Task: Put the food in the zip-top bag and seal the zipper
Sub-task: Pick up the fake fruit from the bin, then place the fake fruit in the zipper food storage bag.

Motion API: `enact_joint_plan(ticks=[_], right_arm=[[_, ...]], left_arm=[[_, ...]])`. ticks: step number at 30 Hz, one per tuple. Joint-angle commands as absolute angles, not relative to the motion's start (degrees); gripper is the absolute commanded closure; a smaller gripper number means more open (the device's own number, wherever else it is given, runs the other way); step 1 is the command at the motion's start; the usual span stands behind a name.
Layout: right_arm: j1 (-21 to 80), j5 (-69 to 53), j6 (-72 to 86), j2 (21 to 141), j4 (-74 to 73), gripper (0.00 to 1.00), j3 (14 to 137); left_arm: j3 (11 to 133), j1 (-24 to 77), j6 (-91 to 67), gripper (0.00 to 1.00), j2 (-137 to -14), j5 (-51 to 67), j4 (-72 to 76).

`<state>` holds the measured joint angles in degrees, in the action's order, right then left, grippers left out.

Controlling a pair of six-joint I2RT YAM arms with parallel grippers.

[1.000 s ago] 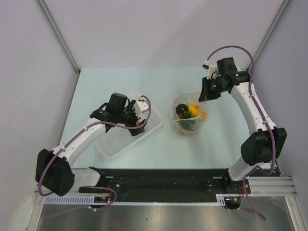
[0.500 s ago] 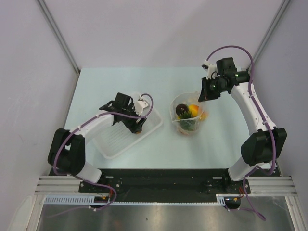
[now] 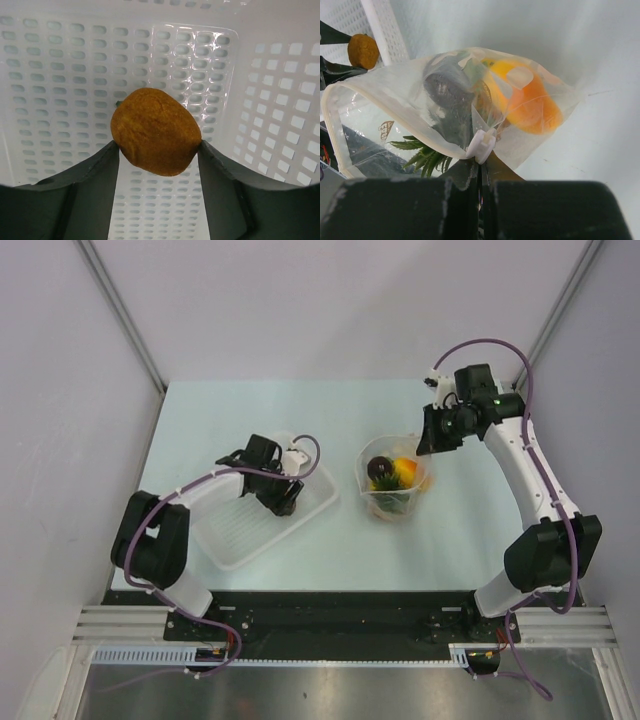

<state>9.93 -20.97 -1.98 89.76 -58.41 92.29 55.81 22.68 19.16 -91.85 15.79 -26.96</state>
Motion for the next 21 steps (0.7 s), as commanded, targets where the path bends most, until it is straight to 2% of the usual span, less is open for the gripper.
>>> enact_joint_plan(ticks=[1, 7, 11, 16, 21], right_arm=[[9.14, -21.62, -1.94, 87.01, -57.74, 1.00, 91.85], [8.35, -22.76, -1.32, 86.22, -57.39, 1.00, 90.62], [8.00, -23.29, -1.06, 86.31, -57.48, 1.00, 90.79], [7.47, -23.82, -0.79, 86.40, -57.74, 1.00, 91.32], [6.86, -24.08, -0.27, 86.40, -58.18, 1.00, 92.02]], left_arm=[[60.72, 22.32, 18.02, 0.57, -86.76, 17.40, -26.89], [70.19, 23.90, 16.88, 0.58, -79.11, 23.72, -28.13], [77.68, 30.57, 13.63, 0.56, -77.87, 27.59, -24.71], [84.27, 41.45, 12.12, 0.52, -80.32, 24.98, -19.88], [88.58, 47.63, 12.40, 0.49, -88.67, 21.54, -16.35]])
